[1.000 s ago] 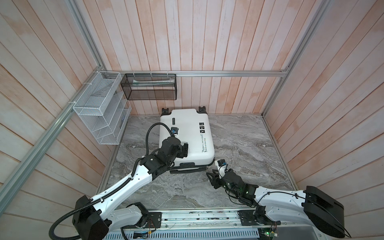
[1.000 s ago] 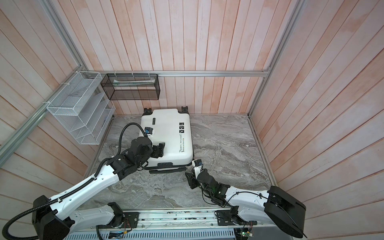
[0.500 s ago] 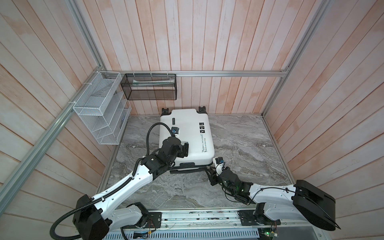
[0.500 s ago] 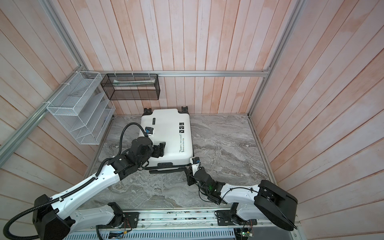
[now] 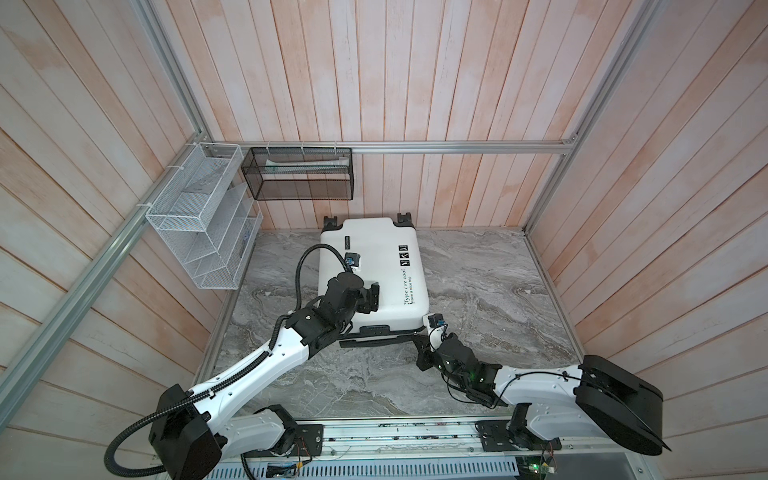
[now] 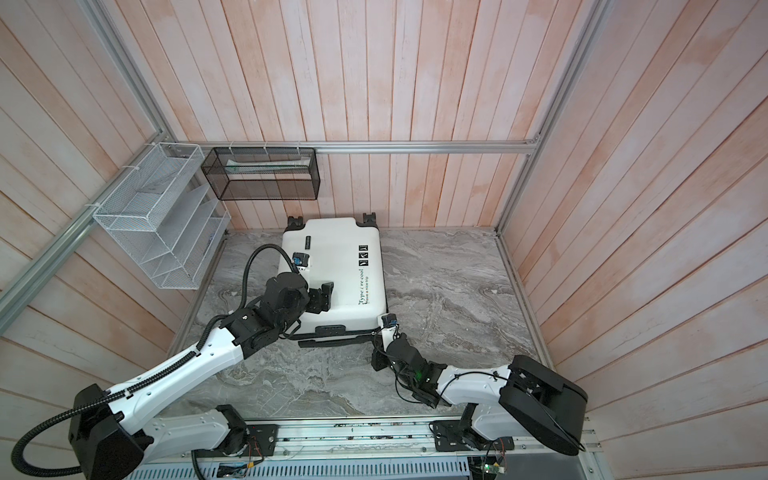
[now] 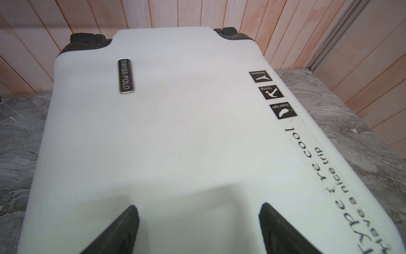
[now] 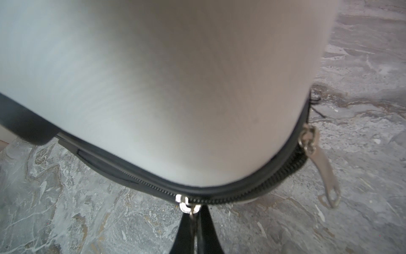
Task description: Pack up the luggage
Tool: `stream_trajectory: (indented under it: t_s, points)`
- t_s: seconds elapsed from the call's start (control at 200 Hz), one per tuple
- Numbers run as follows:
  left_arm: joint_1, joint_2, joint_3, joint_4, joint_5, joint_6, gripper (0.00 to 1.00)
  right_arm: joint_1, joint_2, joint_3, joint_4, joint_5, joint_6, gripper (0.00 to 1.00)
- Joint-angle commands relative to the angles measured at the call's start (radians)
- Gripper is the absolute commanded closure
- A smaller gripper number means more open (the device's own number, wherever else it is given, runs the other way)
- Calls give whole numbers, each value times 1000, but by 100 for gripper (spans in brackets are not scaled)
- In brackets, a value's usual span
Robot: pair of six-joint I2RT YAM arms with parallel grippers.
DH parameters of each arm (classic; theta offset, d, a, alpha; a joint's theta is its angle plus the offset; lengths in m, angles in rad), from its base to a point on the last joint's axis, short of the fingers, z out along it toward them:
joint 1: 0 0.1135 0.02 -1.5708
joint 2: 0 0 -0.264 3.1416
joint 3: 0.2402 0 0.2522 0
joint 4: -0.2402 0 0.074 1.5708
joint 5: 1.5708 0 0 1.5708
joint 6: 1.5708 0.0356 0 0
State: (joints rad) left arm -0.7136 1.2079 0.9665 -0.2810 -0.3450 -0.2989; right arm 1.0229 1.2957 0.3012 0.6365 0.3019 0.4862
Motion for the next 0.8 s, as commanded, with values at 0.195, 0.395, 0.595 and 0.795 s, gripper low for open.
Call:
stream_trajectory:
  t_s: [0.195,0.395,0.595,0.795]
  points:
    - [3,24,-38,-53,12,3,12,-93,-79,-66,-1,24,61,100]
    - [3,-73,-53,-72,9,-34,12,-93,-87,-56,-14,9,42,100]
    - [-3,-292,-128,-129,98,-173,12,-93,-90,-53,-23,-10,31,100]
    - [-53,-539,-378,-54,259,-580,15,-94,-91,-53,-41,-14,41,100]
